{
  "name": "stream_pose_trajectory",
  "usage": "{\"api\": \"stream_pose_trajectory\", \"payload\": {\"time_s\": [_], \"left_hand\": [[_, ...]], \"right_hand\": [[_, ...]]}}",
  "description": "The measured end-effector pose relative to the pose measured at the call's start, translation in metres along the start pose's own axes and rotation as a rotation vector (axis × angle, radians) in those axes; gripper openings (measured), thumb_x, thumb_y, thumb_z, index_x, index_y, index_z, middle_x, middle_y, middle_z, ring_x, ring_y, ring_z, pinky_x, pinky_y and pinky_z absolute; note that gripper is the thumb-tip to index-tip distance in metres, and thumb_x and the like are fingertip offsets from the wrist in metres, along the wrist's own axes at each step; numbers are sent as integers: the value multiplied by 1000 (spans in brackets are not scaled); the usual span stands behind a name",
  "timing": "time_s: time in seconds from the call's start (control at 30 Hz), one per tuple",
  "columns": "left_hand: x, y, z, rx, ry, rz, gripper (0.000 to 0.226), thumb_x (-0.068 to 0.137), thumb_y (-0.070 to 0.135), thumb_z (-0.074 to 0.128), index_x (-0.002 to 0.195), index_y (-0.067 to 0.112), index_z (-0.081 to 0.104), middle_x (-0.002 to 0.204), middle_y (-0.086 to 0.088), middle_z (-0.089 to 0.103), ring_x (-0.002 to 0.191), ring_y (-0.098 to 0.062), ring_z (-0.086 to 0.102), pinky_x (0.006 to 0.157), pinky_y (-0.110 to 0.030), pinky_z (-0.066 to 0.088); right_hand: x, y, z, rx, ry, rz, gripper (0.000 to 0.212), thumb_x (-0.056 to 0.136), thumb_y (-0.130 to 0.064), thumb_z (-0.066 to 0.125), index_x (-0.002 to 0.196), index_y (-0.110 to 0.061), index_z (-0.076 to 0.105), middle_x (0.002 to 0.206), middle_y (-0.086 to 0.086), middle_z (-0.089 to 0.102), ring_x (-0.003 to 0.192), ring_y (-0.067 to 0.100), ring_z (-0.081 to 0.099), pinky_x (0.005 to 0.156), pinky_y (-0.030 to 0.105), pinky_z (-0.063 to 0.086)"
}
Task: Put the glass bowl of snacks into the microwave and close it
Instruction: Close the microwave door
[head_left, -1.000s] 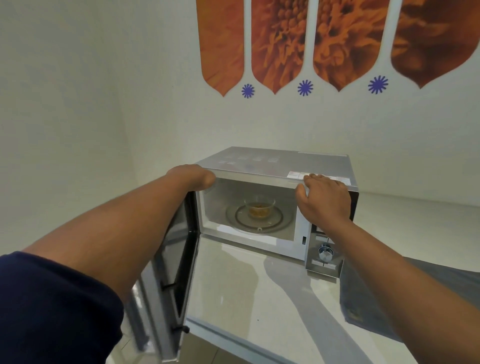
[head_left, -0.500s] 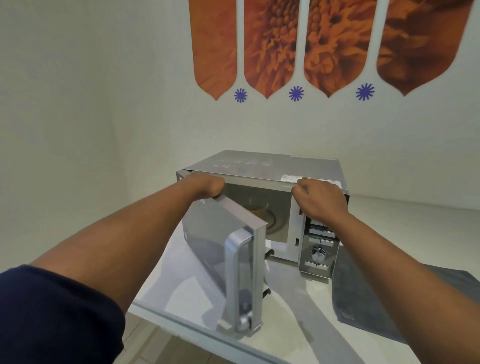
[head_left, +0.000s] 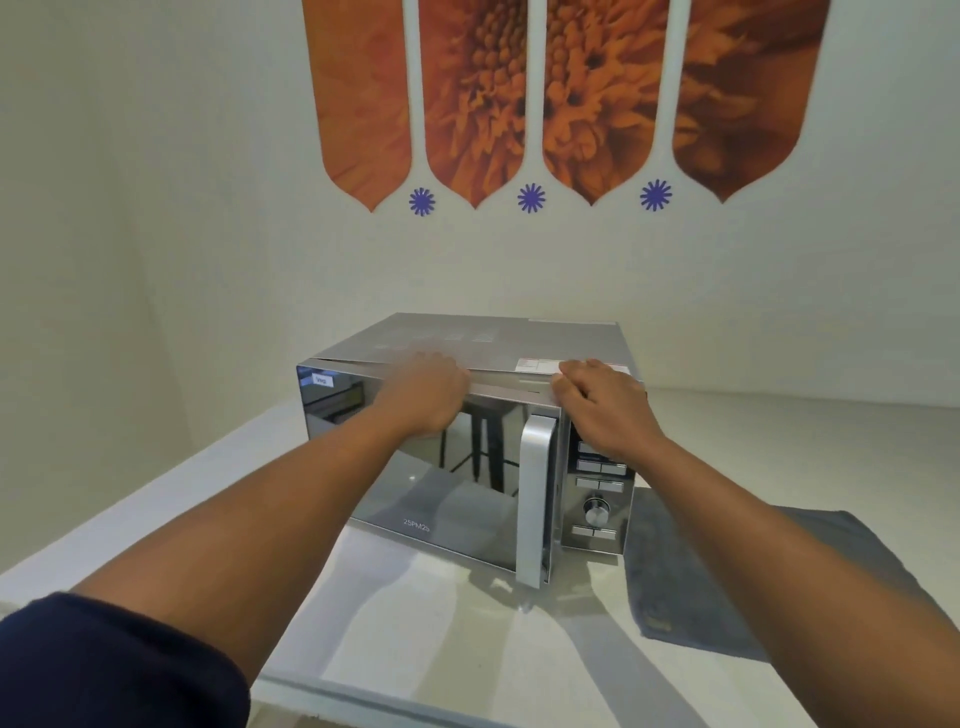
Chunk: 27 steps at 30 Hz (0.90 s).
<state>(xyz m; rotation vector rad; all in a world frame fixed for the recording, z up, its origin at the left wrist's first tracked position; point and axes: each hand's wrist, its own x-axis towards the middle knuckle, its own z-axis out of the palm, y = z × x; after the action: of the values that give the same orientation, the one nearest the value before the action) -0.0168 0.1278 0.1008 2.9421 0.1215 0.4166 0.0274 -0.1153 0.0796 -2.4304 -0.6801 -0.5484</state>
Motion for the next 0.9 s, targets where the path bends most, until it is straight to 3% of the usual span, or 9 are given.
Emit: {"api": "stream_pose_trajectory", "payload": {"time_s": [0.1,0.2,0.4,0.9], "left_hand": [[4,13,6,13,7,149,61,108,46,14,158,16,29,166,-5,26,155,-26,16,123,-44,19],[9,29,13,25,28,317,60,107,50,17,159,21,27,166,0,27,155,-22,17,123,-42,20],[23,50,32,43,110,505,53,107,40,30,158,26,29,164,6,32,153,-15,24,121,-38,25],[48,47,47,-5,186,537,50,106,38,33,154,23,40,159,5,41,149,-15,34,120,-38,32]], "right_hand": [[-5,9,7,-110,43,33,65,104,-57,20,141,-22,59,158,-1,50,155,22,27,122,52,13],[-9,15,9,-153,89,61,67,104,-63,23,149,-21,50,164,0,41,158,22,19,124,54,10],[-8,23,15,-224,87,66,60,104,-57,34,154,-26,45,163,-4,42,156,20,25,124,48,12],[1,20,25,-183,220,128,41,105,-46,47,139,-32,63,151,-12,56,149,16,39,119,41,17]]}}
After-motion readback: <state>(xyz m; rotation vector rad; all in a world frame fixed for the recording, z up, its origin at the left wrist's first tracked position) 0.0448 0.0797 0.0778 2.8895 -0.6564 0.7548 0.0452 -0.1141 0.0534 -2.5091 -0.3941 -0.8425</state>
